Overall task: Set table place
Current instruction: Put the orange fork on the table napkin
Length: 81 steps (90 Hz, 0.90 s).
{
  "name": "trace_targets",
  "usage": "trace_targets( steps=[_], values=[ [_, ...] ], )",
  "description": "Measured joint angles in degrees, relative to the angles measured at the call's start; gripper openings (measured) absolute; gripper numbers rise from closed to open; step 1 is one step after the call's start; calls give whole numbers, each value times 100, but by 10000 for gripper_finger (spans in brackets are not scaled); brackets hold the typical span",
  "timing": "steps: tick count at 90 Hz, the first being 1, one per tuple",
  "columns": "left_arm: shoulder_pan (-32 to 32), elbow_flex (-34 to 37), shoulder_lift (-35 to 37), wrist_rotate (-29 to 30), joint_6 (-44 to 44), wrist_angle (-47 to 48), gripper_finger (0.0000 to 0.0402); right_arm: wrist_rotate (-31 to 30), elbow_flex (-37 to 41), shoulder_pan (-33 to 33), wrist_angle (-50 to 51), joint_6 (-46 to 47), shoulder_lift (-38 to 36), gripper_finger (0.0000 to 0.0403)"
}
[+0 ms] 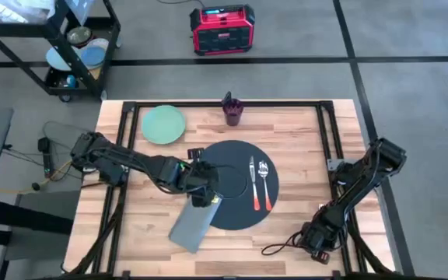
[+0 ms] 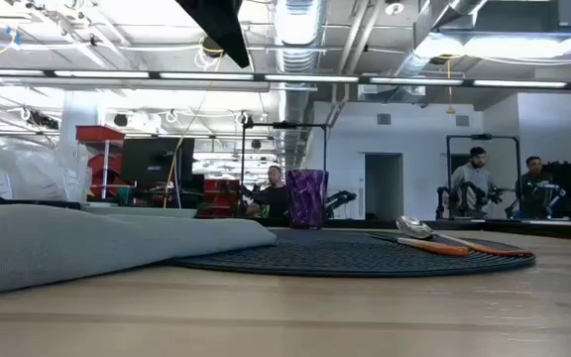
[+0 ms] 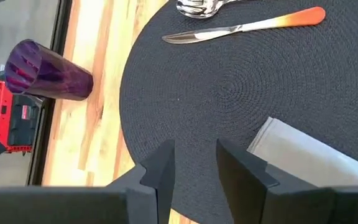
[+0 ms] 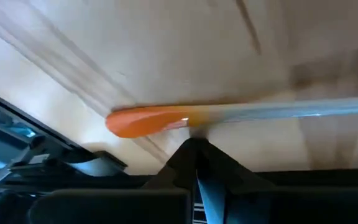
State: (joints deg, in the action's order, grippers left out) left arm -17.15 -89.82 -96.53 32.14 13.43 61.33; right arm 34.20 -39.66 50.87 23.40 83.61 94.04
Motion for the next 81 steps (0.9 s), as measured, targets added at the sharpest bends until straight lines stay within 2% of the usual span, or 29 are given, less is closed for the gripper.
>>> trace_targets(
  steps=[29,62,81],
  values=[
    [0,0,0,0,13,-162,102,-278,-13,-300,-176,32,-2,0],
    [0,0,0,0,261,-190,102,-418,-24,-1006,-196,-733,-2,0],
    [0,0,0,0,289,-189,102,-459,-25,-946,-253,-709,-7,1]
  ],
)
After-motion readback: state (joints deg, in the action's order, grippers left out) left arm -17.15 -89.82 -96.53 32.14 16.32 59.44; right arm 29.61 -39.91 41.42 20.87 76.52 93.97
